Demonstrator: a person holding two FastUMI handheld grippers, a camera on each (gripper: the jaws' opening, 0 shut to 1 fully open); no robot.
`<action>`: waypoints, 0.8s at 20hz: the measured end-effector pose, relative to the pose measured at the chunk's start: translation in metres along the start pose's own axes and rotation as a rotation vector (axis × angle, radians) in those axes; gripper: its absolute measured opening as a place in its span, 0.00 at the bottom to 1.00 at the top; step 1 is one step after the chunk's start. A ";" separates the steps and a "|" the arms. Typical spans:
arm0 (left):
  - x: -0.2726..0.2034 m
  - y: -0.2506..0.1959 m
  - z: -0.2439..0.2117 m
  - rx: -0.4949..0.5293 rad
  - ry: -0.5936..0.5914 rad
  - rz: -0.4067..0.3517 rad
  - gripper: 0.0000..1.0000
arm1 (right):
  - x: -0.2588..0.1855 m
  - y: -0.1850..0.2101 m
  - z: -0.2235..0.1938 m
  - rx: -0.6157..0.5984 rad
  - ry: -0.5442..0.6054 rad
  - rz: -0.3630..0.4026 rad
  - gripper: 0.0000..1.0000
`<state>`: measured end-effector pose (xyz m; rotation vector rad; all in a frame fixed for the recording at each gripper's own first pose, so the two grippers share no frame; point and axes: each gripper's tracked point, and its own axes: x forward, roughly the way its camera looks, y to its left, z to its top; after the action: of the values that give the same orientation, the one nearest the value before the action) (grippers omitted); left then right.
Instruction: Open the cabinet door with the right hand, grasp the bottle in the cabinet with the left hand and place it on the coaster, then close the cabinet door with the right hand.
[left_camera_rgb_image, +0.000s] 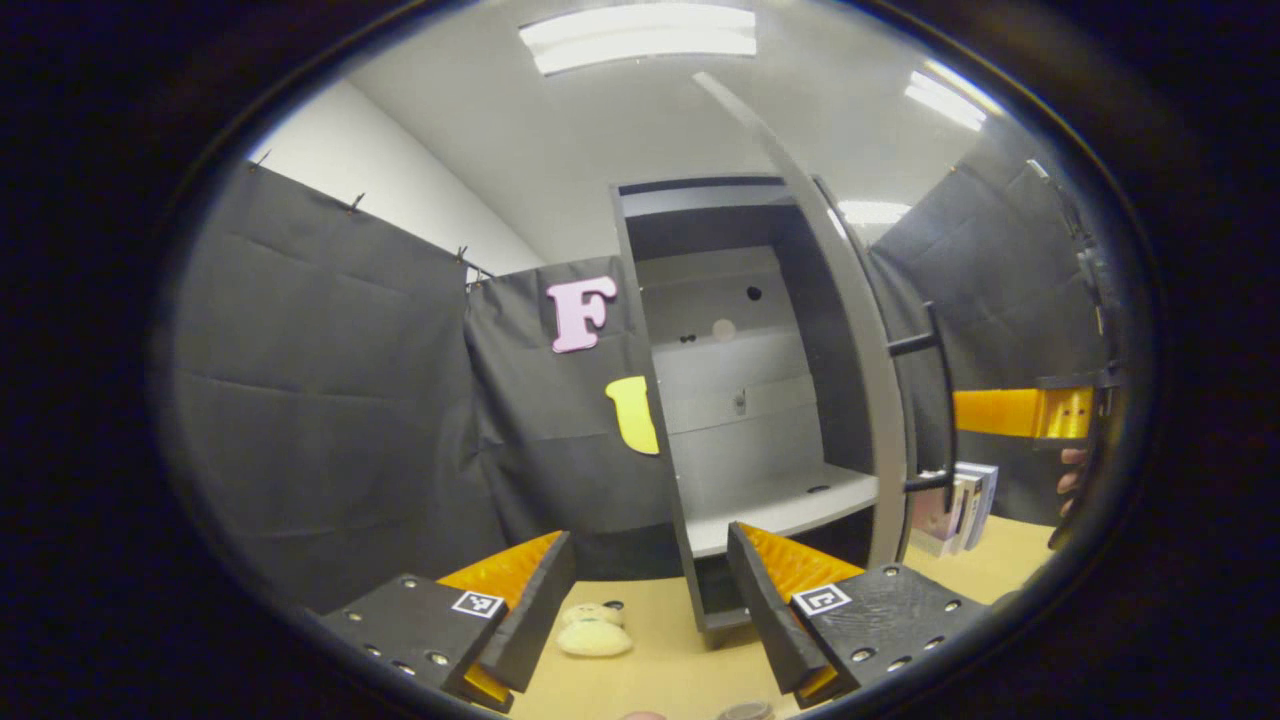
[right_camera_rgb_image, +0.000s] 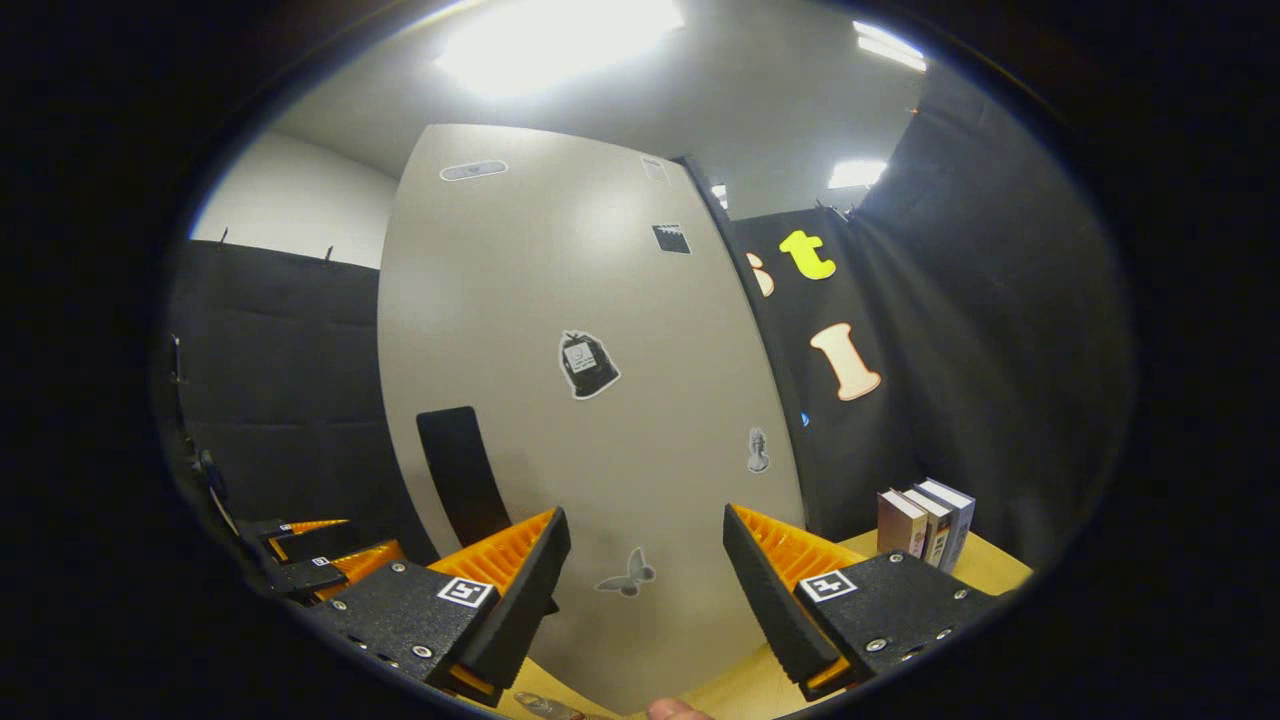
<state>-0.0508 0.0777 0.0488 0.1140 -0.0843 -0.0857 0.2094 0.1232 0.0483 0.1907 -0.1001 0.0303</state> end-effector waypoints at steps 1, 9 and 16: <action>0.000 -0.007 0.000 -0.022 -0.002 -0.021 0.88 | -0.001 -0.006 0.000 -0.017 0.009 -0.035 0.95; 0.026 -0.030 -0.027 -0.105 0.038 -0.070 0.88 | 0.016 -0.042 -0.047 -0.165 0.108 -0.188 0.95; 0.047 -0.029 -0.055 -0.070 0.094 -0.022 0.89 | 0.041 -0.024 -0.052 -0.206 0.113 -0.152 0.95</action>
<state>-0.0018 0.0507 -0.0057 0.0485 0.0135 -0.1054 0.2556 0.1102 -0.0027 -0.0093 0.0245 -0.1200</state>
